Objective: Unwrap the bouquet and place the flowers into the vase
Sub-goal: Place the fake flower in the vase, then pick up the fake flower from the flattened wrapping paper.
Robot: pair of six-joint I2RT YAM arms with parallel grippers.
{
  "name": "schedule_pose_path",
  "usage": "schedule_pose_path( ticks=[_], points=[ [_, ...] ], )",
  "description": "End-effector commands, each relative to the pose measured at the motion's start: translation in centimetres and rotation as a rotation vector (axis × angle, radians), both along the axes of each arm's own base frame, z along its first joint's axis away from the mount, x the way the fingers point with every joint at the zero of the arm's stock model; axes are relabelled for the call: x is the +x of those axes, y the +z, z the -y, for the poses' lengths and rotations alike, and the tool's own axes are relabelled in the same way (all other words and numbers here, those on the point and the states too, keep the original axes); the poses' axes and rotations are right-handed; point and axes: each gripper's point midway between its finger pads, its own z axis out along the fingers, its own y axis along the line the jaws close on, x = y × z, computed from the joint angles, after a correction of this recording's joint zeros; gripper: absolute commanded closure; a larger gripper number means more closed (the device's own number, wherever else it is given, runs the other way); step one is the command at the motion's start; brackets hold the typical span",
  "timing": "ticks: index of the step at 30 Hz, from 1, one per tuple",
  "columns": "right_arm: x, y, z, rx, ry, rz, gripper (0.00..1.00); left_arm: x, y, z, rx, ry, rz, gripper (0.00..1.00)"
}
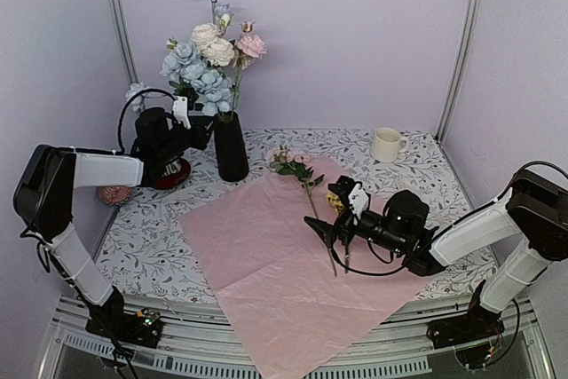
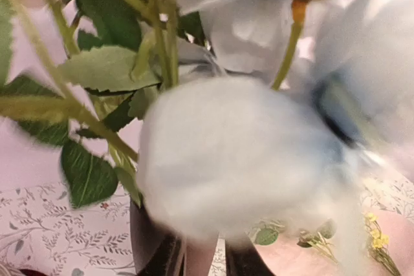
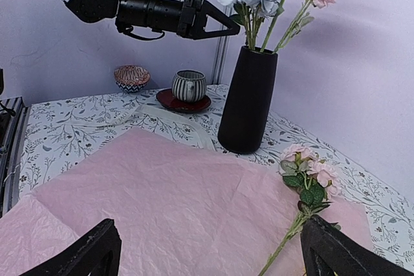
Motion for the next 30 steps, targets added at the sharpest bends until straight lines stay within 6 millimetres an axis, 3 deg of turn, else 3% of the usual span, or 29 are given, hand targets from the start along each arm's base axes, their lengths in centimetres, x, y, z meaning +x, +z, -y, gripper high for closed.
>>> schedule_pose_path(
  ticks=[1, 9, 14, 20, 25, 28, 30],
  points=[
    [0.4, 0.2, -0.4, 0.008, 0.003, -0.007, 0.01, 0.1, -1.2, 0.3, 0.009, -0.023, -0.049, 0.73],
    [0.5, 0.2, -0.5, 0.004, -0.001, -0.011, 0.01, -0.7, -1.4, 0.4, 0.002, -0.039, -0.084, 0.48],
    [1.7, -0.5, -0.4, -0.014, -0.061, -0.039, 0.01, -1.9, -3.4, -1.2, 0.019, 0.036, -0.159, 0.37],
    [3.1, 0.0, 0.8, 0.032, -0.17, -0.069, 0.01, -6.3, -5.0, -1.7, 0.099, 0.079, -0.219, 0.24],
    [5.2, 0.7, 2.4, 0.105, -0.33, -0.14, 0.01, -10.3, -5.3, -1.4, 0.167, 0.145, -0.217, 0.02],
    [6.4, 1.0, 3.7, 0.157, -0.441, -0.211, 0.01, -12.1, -5.4, -0.9, 0.202, 0.164, -0.213, 0.02],
    [6.3, 0.9, 3.4, 0.147, -0.425, -0.208, 0.01, -12.5, -5.6, -0.3, 0.234, 0.149, -0.216, 0.02]
  ],
)
